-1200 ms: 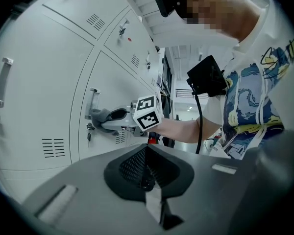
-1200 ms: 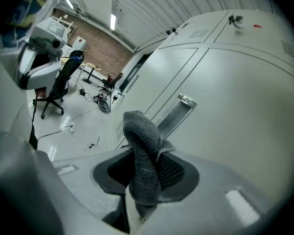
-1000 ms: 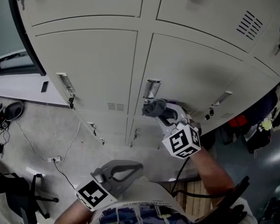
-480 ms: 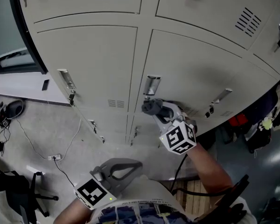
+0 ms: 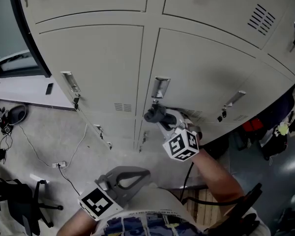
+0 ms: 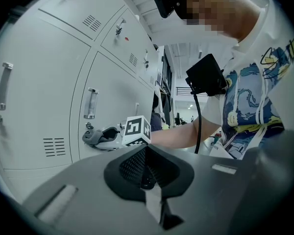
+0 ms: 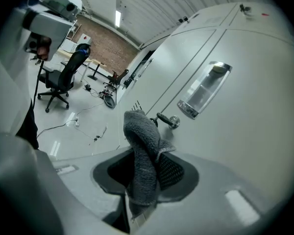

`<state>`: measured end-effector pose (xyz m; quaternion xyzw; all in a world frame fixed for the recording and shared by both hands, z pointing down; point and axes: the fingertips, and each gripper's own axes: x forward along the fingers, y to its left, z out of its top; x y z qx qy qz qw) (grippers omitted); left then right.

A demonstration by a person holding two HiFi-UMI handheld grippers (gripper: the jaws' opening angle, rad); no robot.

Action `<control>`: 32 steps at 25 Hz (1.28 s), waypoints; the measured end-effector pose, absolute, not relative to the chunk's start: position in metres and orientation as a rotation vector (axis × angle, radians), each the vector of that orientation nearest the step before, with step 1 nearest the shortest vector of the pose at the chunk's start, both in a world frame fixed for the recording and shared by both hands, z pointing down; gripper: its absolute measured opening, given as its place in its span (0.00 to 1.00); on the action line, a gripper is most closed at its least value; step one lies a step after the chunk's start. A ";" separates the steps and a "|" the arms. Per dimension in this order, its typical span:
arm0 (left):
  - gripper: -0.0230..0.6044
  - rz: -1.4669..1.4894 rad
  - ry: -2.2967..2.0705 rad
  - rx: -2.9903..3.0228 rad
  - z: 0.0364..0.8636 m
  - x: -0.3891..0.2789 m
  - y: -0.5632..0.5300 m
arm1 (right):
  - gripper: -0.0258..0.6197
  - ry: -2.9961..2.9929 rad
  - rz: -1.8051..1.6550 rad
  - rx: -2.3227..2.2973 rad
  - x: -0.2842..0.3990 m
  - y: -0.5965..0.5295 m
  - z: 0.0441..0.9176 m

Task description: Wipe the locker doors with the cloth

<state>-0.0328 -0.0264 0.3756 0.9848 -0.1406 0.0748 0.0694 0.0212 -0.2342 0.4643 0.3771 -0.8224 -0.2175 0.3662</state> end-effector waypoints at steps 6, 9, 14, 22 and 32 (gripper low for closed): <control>0.04 0.223 -0.431 2.949 0.377 -0.034 -0.027 | 0.21 -2.054 -0.593 0.924 0.009 -0.237 0.471; 0.04 0.218 -0.438 2.944 0.377 -0.035 -0.030 | 0.21 -2.046 -0.573 0.900 0.005 -0.238 0.477; 0.04 0.211 -0.439 2.947 0.377 -0.036 -0.031 | 0.21 -2.039 -0.527 0.852 0.000 -0.239 0.492; 0.04 0.203 -0.459 2.938 0.377 -0.042 -0.037 | 0.21 -2.041 -0.457 0.789 -0.008 -0.240 0.513; 0.04 0.203 -0.466 2.929 0.380 -0.043 -0.039 | 0.21 -2.043 -0.391 0.744 -0.014 -0.241 0.527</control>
